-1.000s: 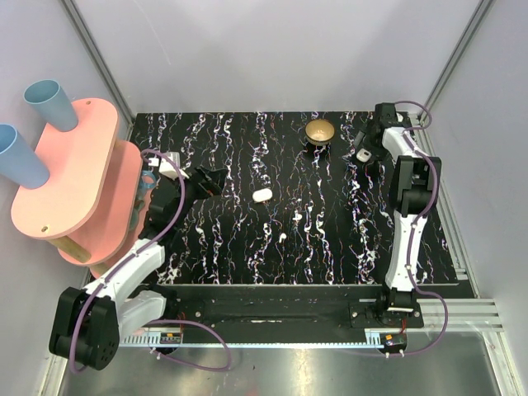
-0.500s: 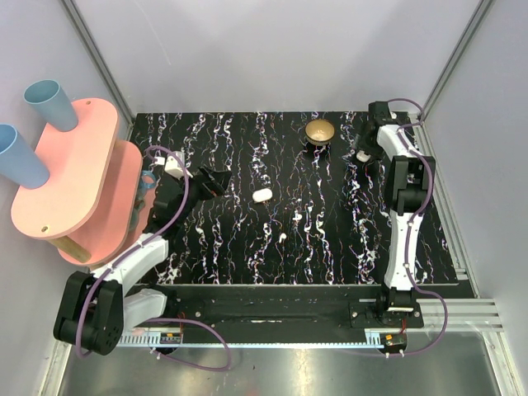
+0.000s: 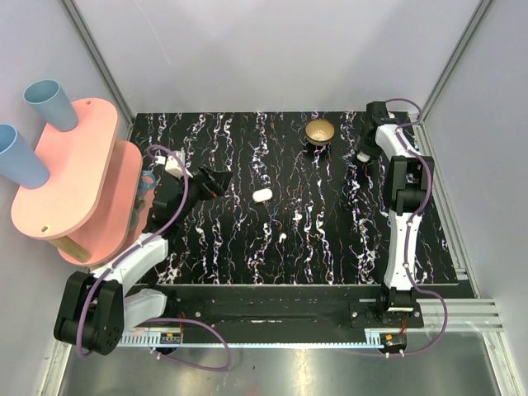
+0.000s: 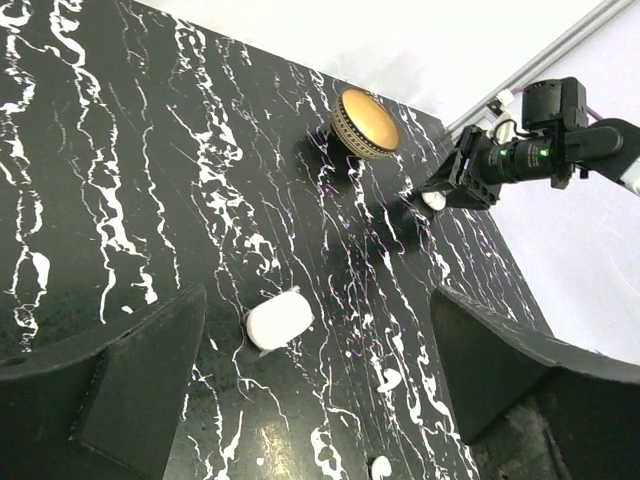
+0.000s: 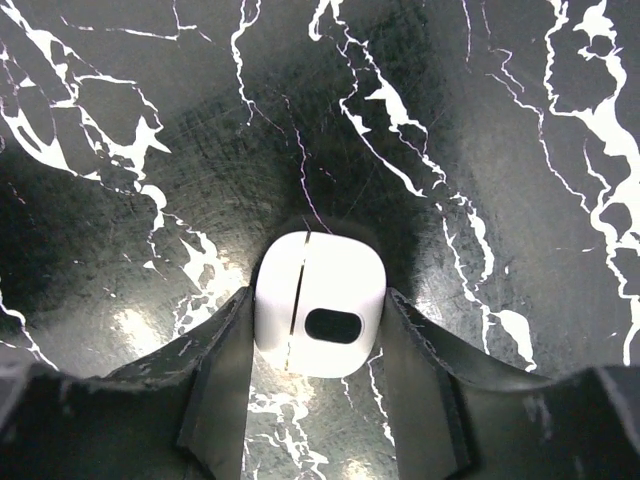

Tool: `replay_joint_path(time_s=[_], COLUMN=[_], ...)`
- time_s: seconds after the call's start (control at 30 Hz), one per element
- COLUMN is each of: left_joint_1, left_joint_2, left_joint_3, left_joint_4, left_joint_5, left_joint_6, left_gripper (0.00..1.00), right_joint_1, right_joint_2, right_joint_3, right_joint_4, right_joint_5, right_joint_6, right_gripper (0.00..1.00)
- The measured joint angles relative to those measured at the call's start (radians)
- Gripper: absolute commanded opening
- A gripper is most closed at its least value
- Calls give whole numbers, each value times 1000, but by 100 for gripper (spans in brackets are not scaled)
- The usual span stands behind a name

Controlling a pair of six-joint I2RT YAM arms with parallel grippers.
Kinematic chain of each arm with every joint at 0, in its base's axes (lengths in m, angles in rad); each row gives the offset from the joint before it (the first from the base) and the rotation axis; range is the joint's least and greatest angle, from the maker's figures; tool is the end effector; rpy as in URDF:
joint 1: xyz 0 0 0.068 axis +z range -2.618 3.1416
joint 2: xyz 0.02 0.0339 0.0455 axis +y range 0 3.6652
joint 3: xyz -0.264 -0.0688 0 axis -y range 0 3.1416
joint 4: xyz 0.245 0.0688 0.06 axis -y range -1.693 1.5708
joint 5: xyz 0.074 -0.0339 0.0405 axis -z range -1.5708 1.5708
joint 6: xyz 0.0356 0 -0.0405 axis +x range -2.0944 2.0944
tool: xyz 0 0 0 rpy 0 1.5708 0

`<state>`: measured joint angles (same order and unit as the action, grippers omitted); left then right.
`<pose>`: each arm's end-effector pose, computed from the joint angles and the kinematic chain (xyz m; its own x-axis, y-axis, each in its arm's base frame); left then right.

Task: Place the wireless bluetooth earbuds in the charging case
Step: Pick up the charging case from the corner of the board, then pass from the right arm to the left

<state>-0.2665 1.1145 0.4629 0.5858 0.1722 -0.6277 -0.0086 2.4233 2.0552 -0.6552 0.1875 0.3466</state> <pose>0.2335 -0.0701 0.2424 -0.3006 -0.5177 -0.8010 0.3063 0.7430 -0.5951 0.5256 -0.0112 0.1620 -0.7672 0.3404 -0.5437 0.3892 0.9207 0.0271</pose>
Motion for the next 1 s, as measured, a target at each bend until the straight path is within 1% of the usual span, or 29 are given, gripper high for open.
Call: replay_joint_path(time_s=[0.03, 0.17, 0.2, 0.27, 0.3, 0.33, 0.4, 0.5, 0.57, 0.77, 0.9, 1.0], left_joint_1=[1, 1, 1, 1, 1, 1, 1, 1, 1, -27, -105, -201], left_joint_2=[0, 1, 1, 1, 0, 0, 0, -2, -6, 6, 9, 8], left_joint_3=[1, 3, 3, 3, 3, 3, 0, -15, -52, -100, -100, -98], left_joint_4=[0, 12, 21, 46, 57, 67, 88, 142, 222, 364, 400, 393], left_joint_5=[11, 53, 61, 72, 77, 80, 87, 99, 113, 131, 110, 51], left_joint_6=[0, -1, -1, -2, -2, -1, -1, -2, -8, -25, 3, 58], left_gripper=[99, 99, 99, 99, 99, 99, 99, 99, 99, 99, 99, 99], right_joint_1=[0, 0, 0, 0, 0, -1, -2, -1, -1, 26, 82, 152], right_joint_2=[0, 0, 0, -5, -18, -23, -64, -163, -245, -496, -671, -811], right_joint_3=[0, 0, -1, -17, -40, -49, -122, -278, -391, -630, -769, -874], right_joint_4=[-1, 1, 2, 23, 43, 49, 98, 157, 204, 346, 454, 526], right_joint_5=[3, -2, -6, -16, -25, -31, -53, -131, -197, -340, -392, -397], right_joint_6=[-2, -2, -2, 3, 8, 11, 28, 76, 118, 238, 332, 419], right_gripper=[43, 40, 36, 33, 29, 22, 22, 22, 22, 19, 19, 18])
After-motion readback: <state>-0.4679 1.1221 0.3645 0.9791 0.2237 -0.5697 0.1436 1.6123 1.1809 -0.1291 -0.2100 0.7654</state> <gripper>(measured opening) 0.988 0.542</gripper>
